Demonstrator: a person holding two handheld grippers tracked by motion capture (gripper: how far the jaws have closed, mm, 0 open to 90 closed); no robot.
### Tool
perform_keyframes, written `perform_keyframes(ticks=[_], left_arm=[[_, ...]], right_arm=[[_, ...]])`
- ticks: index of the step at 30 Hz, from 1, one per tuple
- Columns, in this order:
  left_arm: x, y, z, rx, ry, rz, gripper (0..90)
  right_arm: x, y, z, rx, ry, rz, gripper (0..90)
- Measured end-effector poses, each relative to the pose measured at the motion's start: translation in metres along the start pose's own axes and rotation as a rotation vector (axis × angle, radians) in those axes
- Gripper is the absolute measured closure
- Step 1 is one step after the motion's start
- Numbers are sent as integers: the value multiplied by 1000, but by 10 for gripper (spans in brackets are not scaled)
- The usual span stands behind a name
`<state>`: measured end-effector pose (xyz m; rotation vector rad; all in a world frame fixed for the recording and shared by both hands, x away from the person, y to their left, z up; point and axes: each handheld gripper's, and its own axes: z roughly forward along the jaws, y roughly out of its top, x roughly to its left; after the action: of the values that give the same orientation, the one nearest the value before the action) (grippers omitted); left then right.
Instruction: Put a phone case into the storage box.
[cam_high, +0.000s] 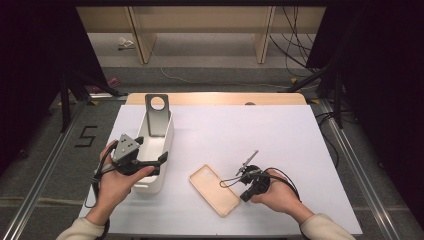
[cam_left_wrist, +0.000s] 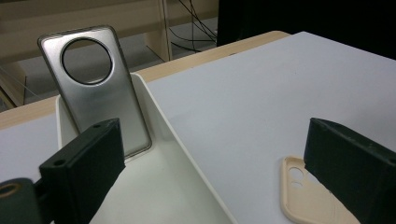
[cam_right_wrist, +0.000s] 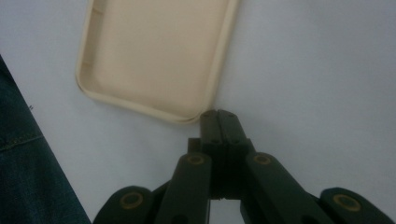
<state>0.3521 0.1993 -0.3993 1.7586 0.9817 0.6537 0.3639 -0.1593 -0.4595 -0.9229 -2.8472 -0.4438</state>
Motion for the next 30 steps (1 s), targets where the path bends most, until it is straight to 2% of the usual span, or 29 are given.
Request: perform_keyframes(ticks=[2,5,6,9,13,28,30], left_arm=[[-1,0,0,-1,-1,0,48],[-1,1,0,-1,-3,5,48],[-1,1,0,0,-3,6,48],[-1,0,0,0,-2,5,48],[-1,1,0,1,-4,8,48],[-4,1,1,1,-9,12,49],[-4,1,1,1,-10,12,49]], right_arm=[[5,1,2,0,31,-14,900],[12,5,5,8,31,-39,900],[15,6,5,6,49,-43,900],[22,9,9,14,47,-66,900],[28,13,11,6,68,-87,900],[49,28,22,-4,112,-128,900],[51,31,23,-2,109,-147,900]])
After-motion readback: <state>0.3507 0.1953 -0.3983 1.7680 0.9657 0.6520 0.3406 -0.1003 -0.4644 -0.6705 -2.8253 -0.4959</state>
